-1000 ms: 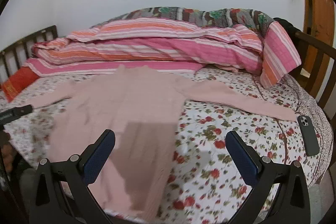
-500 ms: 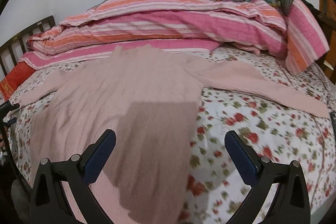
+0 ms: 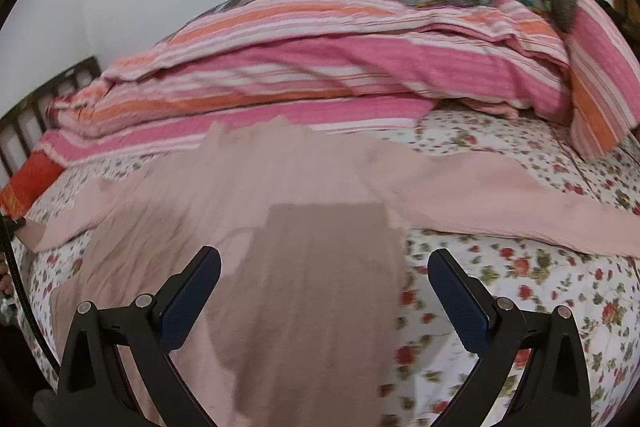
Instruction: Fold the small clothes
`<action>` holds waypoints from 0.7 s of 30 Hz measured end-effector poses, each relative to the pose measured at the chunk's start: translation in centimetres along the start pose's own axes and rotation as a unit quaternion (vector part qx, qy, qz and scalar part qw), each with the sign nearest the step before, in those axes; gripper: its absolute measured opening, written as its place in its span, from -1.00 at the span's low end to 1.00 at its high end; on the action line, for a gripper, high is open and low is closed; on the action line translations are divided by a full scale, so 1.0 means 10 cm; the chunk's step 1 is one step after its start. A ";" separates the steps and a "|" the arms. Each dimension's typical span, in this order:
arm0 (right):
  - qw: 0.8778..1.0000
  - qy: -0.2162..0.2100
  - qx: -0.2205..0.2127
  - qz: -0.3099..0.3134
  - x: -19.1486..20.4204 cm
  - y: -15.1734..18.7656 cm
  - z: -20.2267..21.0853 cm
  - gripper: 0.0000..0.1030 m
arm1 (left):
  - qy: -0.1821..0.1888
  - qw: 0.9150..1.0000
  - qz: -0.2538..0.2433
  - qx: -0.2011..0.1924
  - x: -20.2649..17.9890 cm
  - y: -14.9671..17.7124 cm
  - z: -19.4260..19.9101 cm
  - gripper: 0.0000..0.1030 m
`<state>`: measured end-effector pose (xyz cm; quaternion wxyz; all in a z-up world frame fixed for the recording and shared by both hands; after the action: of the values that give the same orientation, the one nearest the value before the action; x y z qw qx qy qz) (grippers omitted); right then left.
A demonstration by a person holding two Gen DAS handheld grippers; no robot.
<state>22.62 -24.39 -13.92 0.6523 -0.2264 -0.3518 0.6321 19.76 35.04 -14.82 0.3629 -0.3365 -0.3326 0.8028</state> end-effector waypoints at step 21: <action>0.994 0.033 -0.037 -0.101 -1.21 -0.05 0.32 0.97 | 0.218 0.904 -0.345 0.129 -4.51 2.23 0.29 -0.79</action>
<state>21.19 -36.78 -13.55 0.7153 -0.2345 -0.3738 0.5418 32.52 -13.67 -17.09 0.7204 -0.3175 -0.2342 0.5705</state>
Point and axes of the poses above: each gripper's, at about its wrist camera, not at the fingertips, and z roughly against the way its jaws point, x to its left, y to its underside, the point moved 6 cm from there along -z, roughly the way its jaws point, and after that the axes turned 4 degrees about -z, right-handed, at the moved point
